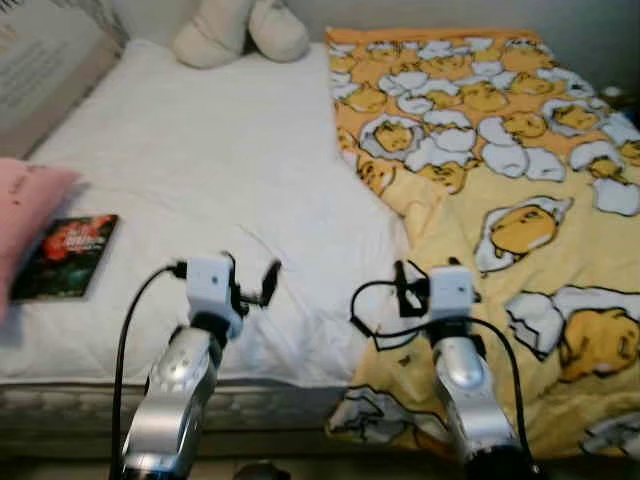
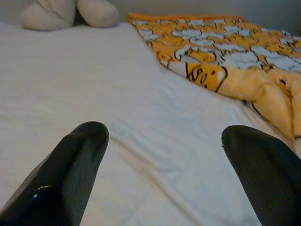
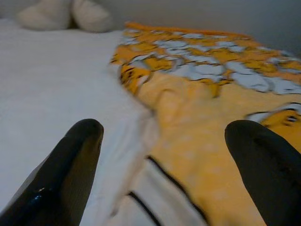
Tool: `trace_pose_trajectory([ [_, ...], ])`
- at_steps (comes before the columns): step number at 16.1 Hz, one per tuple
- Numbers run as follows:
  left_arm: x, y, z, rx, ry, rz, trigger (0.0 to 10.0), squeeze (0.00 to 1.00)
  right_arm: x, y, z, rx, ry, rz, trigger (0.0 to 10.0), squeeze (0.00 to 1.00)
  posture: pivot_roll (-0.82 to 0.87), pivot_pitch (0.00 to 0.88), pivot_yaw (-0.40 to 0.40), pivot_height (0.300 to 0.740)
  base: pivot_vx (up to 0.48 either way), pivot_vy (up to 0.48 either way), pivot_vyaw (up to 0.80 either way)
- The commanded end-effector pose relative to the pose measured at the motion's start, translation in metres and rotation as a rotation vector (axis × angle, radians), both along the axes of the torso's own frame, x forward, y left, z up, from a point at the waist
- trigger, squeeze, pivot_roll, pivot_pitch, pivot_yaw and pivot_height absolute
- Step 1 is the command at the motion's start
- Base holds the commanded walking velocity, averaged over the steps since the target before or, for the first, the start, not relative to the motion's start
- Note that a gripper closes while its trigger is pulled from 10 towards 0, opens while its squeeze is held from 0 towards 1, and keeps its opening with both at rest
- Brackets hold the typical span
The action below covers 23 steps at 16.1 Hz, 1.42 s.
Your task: Clean up the room
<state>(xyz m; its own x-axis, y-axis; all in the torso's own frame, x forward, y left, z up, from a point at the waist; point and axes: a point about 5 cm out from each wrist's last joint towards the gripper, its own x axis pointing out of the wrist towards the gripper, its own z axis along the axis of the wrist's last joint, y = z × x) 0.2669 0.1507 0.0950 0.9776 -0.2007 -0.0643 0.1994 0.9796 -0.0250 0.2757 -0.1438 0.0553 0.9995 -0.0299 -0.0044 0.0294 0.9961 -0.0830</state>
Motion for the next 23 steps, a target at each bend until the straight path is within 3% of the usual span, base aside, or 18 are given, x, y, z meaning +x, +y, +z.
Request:
trace_pose_trajectory([
  [1, 0.007, -0.001, 0.014, 0.021, -0.055, 0.019, 10.0, 0.00, 0.002, -0.011, 0.015, 0.048, -0.081, -0.039, 10.0, 0.00, 0.01, 0.000, 0.006, 0.740, 0.000, 0.000, 0.00],
  [3, 0.018, -0.010, 0.042, 0.036, -0.177, -0.010, 10.0, 0.00, 0.008, -0.019, 0.030, 0.040, -0.126, -0.064, 10.0, 0.00, 0.00, 0.000, 0.001, 0.740, 0.000, 0.000, 0.00],
  [5, 0.020, -0.018, 0.049, 0.050, -0.219, -0.056, 10.0, 0.00, 0.014, -0.022, 0.038, 0.052, -0.148, -0.079, 10.0, 0.00, 0.00, 0.000, 0.002, 0.740, 0.000, 0.000, 0.00],
  [6, 0.017, -0.025, 0.048, 0.063, -0.227, -0.130, 10.0, 0.00, 0.016, -0.022, 0.041, 0.054, -0.153, -0.078, 10.0, 0.00, 0.00, 0.000, 0.002, 0.740, 0.000, 0.000, 0.00],
  [7, 0.014, -0.030, 0.045, 0.093, -0.222, -0.185, 10.0, 0.00, 0.018, -0.023, 0.041, 0.054, -0.152, -0.086, 10.0, 0.00, 0.00, 0.000, 0.004, 0.740, 0.000, 0.000, 0.00],
  [9, 0.014, -0.025, 0.040, 0.102, -0.198, -0.163, 10.0, 0.00, 0.023, -0.023, 0.039, 0.054, -0.137, -0.100, 10.0, 0.00, 0.01, 0.000, 0.015, 0.740, 0.000, 0.000, 0.00],
  [12, 0.018, -0.029, 0.030, 0.009, -0.133, -0.119, 10.0, 0.00, 0.031, -0.017, 0.038, 0.079, -0.111, -0.057, 10.0, 0.00, 0.01, 0.000, 0.025, 0.740, 0.000, 0.000, 0.00],
  [16, 0.010, -0.034, 0.030, 0.031, -0.119, -0.191, 10.0, 0.00, 0.046, -0.021, 0.024, 0.081, -0.011, -0.082, 10.0, 0.00, 0.03, 0.000, 0.050, 0.740, 0.000, 0.000, 0.00],
  [18, 0.001, -0.039, 0.030, 0.032, -0.100, -0.302, 10.0, 0.00, 0.053, -0.025, 0.014, 0.090, 0.064, -0.111, 10.0, 0.00, 0.06, 0.000, 0.063, 0.740, 0.000, 0.000, 0.00],
  [20, -0.015, -0.049, 0.028, 0.109, -0.091, -0.532, 10.0, 0.00, 0.057, -0.025, 0.009, 0.076, 0.117, -0.108, 10.0, 0.00, 0.10, 0.000, 0.061, 0.740, 0.000, 0.000, 0.00],
  [23, -0.031, -0.047, 0.031, 0.162, -0.070, -0.707, 10.0, 0.00, 0.059, -0.024, -0.007, 0.079, 0.247, -0.090, 10.0, 0.00, 0.16, 0.000, 0.081, 0.740, 0.000, 0.000, 0.00],
])
